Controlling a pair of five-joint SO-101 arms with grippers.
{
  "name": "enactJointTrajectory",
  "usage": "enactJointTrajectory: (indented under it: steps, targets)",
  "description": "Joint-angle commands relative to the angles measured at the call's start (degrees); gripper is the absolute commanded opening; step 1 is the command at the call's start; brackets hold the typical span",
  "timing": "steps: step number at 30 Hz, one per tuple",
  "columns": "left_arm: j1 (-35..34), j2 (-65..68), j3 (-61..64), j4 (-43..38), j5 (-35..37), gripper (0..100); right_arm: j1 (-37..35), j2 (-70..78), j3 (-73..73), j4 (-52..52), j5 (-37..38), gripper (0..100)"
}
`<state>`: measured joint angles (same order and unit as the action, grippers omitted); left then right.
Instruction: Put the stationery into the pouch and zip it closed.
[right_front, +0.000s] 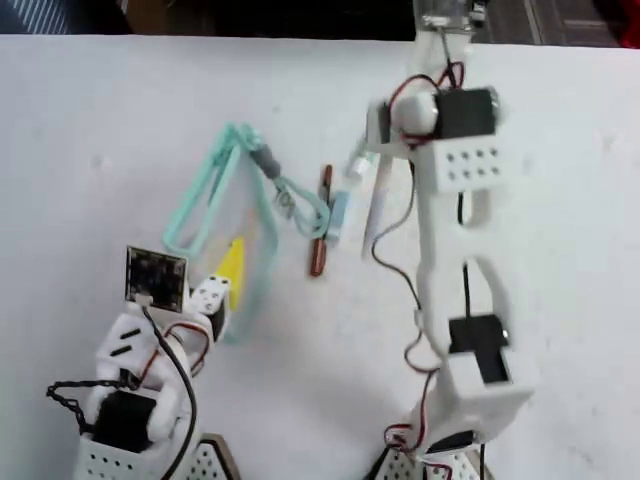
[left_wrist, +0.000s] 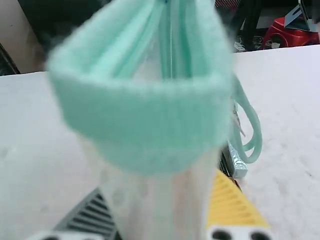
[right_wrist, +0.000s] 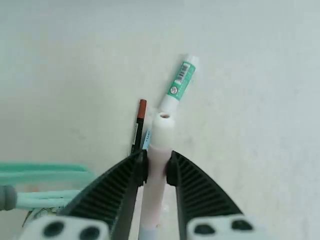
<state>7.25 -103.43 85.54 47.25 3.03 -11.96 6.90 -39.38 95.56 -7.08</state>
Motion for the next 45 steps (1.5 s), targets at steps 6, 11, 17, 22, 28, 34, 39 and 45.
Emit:
enactJointTrajectory:
  steps: [6, 11, 17, 22, 28, 34, 39, 45]
  targets:
    - [3.03, -0.48, -0.97, -0.88, 0.35, 17, -0.66, -18.15, -0.70, 0.48, 0.18, 1.7]
    - [6.90, -0.48, -1.32, 2.29, -4.22, 19, -2.24, -25.98, -0.79, 0.04, 0.26, 1.7]
    - [11.38, -0.48, -1.76, 4.84, -6.33, 22, -8.40, -34.86, -0.79, -0.75, 7.21, 1.7]
    - [11.38, -0.48, -1.76, 4.66, -6.33, 22, -16.04, -41.71, -0.79, -6.37, 8.97, 1.7]
    - [11.74, -0.48, -1.76, 4.66, -6.33, 22, -25.01, -43.38, 1.05, -19.38, 8.97, 1.7]
    - [11.74, -0.48, -1.58, 4.66, -6.33, 22, -30.64, -42.68, 8.97, -20.00, 9.05, 1.7]
    - [11.74, -0.48, -1.58, 4.66, -6.33, 22, -31.60, -42.68, 15.74, -25.80, 9.05, 1.7]
    - [11.47, -0.48, -1.58, 4.66, -6.33, 22, -31.60, -43.21, 25.49, -30.11, 9.05, 1.7]
